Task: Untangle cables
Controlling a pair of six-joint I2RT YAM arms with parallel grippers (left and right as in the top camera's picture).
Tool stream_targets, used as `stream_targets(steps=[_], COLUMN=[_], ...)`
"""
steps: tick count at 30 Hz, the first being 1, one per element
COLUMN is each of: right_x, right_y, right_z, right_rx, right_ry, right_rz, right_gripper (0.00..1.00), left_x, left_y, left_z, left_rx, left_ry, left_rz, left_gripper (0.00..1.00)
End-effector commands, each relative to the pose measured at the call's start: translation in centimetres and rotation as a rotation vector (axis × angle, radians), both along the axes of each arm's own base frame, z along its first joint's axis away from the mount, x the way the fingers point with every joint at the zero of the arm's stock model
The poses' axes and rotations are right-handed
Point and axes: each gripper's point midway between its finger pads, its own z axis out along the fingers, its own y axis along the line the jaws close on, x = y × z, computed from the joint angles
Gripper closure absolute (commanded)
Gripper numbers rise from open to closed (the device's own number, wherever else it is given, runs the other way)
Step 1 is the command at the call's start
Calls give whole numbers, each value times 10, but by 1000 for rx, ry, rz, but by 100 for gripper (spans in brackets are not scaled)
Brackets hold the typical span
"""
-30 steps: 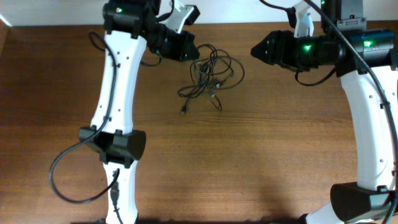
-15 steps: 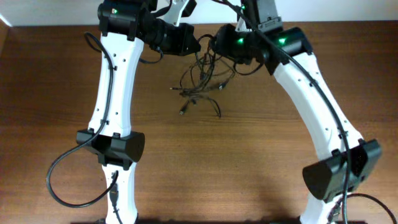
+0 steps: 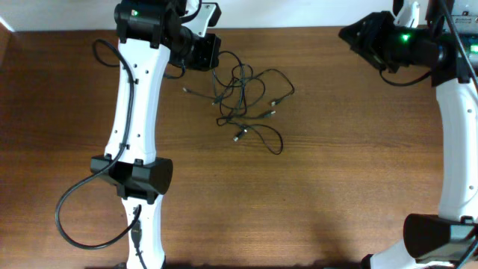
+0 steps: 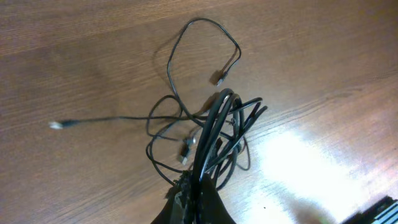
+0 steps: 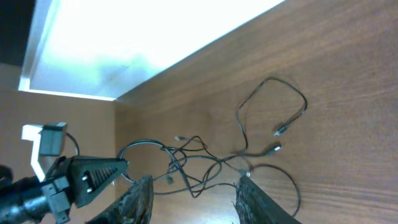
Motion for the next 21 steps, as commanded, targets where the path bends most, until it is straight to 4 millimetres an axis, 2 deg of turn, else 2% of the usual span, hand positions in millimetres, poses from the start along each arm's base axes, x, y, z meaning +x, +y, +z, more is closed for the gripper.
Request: stream_targets(steps=[1, 3, 4, 6, 8, 10, 12, 15, 17, 19, 20, 21], right_x=[-2, -4, -7, -7, -7, -14, -7, 2, 16, 38, 44, 45], right_y=[29, 50, 68, 87, 102, 101, 93, 95, 98, 104, 111, 123], right_z=[-9, -18, -33, -61, -92, -117, -150, -184, -198, -191, -184, -176], right_rx=[-30, -57, -82, -125, -255, -354, -434, -417, -379, -298, -228, -160], right_ry=[6, 26, 64, 126, 65, 47, 112, 192, 231, 229, 227, 206], right_rz=[71, 106, 139, 183, 388, 548, 561, 544, 462, 319, 278, 311], right_gripper=[42, 35, 35, 35, 32, 27, 25, 25, 25, 25, 25, 25], left_x=[-13, -17, -19, -19, -22, -24, -28, -31, -33, -36, -37, -36], left_y=[-28, -35, -43, -48, -47, -46, -52, -56, -60, -62, -65, -65], left_z=[16, 21, 26, 31, 30, 29, 33, 37, 42, 50, 66, 78], left_rx=[-153, -199, -249, -285, -276, -267, -308, -340, -377, -446, -548, -619], left_ry=[4, 12, 15, 8, 8, 2, 12, 17, 20, 33, 23, 10], left_rz=[-116, -137, -160, -177, -196, -219, -236, -250, -264, -276, -307, -328], left_gripper=[100, 100, 100, 100, 100, 100, 100, 100, 100, 100, 100, 100])
